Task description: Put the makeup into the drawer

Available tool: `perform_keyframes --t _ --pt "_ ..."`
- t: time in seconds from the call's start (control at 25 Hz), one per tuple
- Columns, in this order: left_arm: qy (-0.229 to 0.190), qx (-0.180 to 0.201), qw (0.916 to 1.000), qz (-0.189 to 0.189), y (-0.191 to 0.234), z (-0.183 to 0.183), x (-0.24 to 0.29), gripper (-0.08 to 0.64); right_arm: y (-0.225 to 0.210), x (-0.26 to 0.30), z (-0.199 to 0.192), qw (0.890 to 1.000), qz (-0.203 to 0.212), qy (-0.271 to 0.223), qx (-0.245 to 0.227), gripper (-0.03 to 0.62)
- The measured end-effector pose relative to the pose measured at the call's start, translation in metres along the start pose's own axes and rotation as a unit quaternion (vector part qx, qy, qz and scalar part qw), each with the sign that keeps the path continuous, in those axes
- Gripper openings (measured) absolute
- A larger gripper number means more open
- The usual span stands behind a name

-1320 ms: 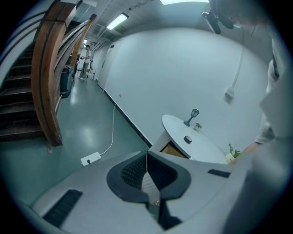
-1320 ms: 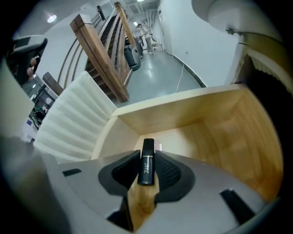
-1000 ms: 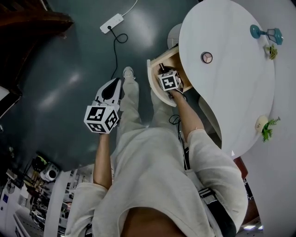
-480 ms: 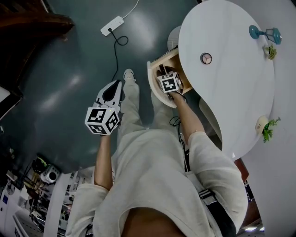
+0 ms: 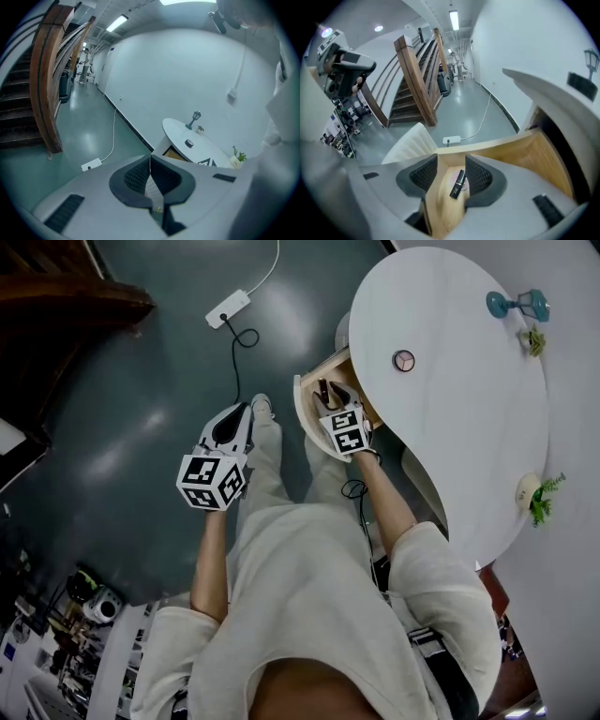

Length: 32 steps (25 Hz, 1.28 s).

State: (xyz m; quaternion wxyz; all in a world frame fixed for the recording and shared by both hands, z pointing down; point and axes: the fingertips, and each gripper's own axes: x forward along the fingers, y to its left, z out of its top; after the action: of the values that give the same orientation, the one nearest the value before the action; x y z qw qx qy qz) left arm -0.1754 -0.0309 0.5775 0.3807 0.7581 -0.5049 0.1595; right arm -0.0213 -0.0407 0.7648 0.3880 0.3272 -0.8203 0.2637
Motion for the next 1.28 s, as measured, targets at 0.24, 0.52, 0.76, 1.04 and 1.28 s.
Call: perform_keyframes --t 0.24,0.52,0.76,1.04,1.28 --pt "-0.013 0.02 0.9997 -0.009 -0.015 0.019 -0.005 0.011 0.021 -0.05 0.036 0.998 0.009 -0.059 -0.018 0.181" --pt "-0.027 0.042 0.9985 -0.024 -0.037 0.041 -0.008 0.012 0.014 -0.131 0.089 0.987 -0.034 -0.154 0.017 0.186" --pt "-0.032 0.061 0.9966 -0.045 -0.056 0.057 0.001 0.012 -0.019 -0.165 0.103 0.977 -0.087 -0.189 0.042 0.199" --pt "-0.029 0.085 0.9931 -0.076 -0.082 0.075 0.022 0.012 -0.088 -0.196 0.084 0.963 -0.171 -0.187 0.09 0.235" --pt "-0.025 0.091 0.9919 -0.085 -0.097 0.082 0.038 0.012 -0.127 -0.194 0.069 0.961 -0.192 -0.164 0.11 0.261"
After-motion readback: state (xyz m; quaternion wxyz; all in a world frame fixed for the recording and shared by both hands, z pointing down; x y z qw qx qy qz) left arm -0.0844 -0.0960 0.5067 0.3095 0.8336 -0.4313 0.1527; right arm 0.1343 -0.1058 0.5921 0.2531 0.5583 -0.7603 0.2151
